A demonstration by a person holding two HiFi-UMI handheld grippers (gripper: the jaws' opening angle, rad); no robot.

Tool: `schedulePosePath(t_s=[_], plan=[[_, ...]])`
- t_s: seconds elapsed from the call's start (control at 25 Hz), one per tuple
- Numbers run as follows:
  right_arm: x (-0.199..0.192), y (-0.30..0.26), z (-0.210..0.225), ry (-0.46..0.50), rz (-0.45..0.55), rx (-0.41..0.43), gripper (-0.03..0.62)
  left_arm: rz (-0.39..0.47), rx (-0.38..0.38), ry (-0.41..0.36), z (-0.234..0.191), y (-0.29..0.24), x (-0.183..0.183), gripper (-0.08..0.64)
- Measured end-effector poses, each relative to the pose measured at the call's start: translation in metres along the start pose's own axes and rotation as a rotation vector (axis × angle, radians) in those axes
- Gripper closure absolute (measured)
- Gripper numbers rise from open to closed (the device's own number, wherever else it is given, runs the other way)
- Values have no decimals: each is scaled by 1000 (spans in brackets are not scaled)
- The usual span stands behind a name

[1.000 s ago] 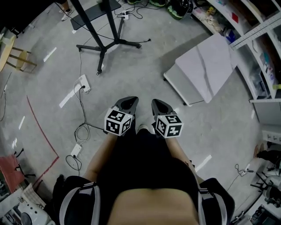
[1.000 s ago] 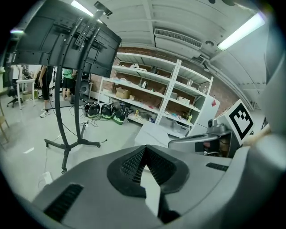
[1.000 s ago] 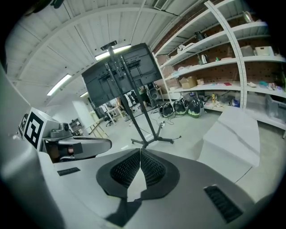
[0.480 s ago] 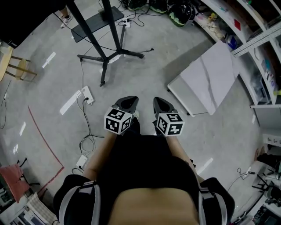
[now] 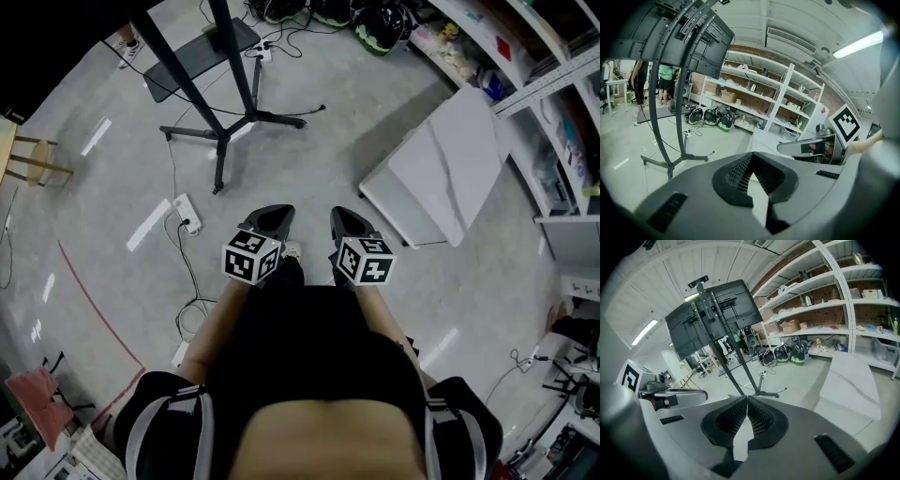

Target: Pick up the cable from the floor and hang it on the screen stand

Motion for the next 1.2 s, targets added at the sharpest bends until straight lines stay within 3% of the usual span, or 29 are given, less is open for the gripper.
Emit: schedulePosePath(t_s=[0.28,0.52,0.72,0.96,1.2], plan=[[6,-15,-1,-47,17,-41,569,-14,-28,-17,-19,0,6,555],[24,-23,6,-157,49,-42,569,-9,-33,-4,-28,0,6,555],[37,-28,18,-105,80,-80,569,-15,-15,-6,-33,-4,10,555],[46,-71,21,-102,41,-43,569,-31,14,3,-60,-18,18,555],[80,-113,27,-92,35,-28,569,-44,39,22,-98,-36,44,555]])
Point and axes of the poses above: the fingertips, and each gripper's own axes: y backward along the fingers, z to its right, x out of its top, the point moved 5 cm from there along y, backward along the fingers, and after that the axes turned 15 degrees about -x, right-handed, at the moved point
